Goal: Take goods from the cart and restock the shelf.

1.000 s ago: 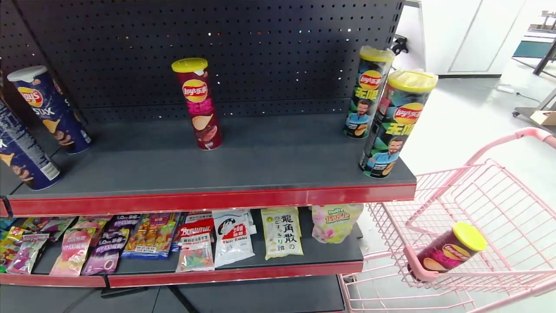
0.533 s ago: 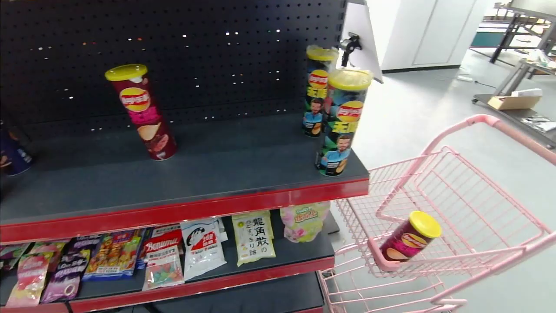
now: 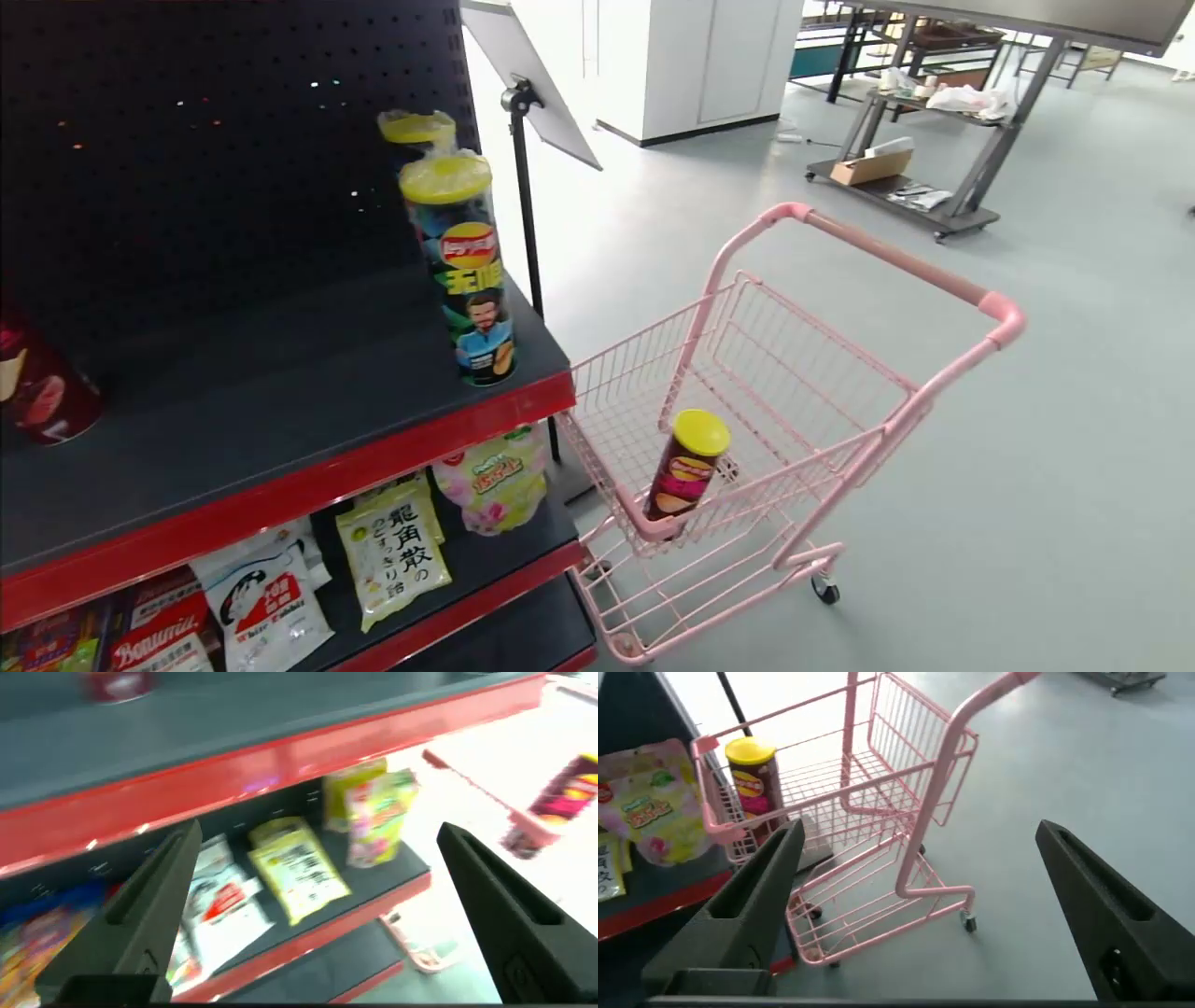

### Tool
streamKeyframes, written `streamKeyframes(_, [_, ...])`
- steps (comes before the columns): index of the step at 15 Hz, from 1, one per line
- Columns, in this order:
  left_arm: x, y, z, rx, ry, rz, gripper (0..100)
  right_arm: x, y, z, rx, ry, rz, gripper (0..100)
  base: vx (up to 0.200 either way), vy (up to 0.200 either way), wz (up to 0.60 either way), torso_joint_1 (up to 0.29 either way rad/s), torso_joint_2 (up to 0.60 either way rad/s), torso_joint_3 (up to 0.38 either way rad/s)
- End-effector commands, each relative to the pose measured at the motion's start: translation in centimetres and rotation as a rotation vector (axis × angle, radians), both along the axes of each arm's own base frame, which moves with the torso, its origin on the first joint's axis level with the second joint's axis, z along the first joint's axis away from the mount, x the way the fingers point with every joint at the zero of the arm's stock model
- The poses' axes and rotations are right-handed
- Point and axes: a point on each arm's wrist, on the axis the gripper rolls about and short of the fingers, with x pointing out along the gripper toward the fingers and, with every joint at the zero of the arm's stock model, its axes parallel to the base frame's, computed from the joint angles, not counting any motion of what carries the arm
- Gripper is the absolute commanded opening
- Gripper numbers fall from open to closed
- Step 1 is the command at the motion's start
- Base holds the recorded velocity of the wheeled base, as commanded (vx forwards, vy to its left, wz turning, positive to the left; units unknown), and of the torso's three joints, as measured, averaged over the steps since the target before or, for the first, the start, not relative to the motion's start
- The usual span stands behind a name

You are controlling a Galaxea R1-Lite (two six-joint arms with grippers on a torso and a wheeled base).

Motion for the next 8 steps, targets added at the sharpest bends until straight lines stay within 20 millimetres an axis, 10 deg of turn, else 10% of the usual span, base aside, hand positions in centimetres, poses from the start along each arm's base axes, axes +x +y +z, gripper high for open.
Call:
streamKeyframes(1, [0.01, 0.0, 0.0, 0.0, 0.001, 0.001, 100, 0.01, 0.0, 0.0, 0.0, 0.001, 0.001, 100, 0.0, 0.0, 0.0, 0.0, 0.0, 0.0])
streamKeyframes(8, [0.01, 0.0, 0.0, -0.002, 0.001, 0.001, 100, 0.01, 0.0, 0.0, 0.001, 0.001, 0.001, 100, 0.0, 0.0, 0.0, -0.084, 0.22, 0.132])
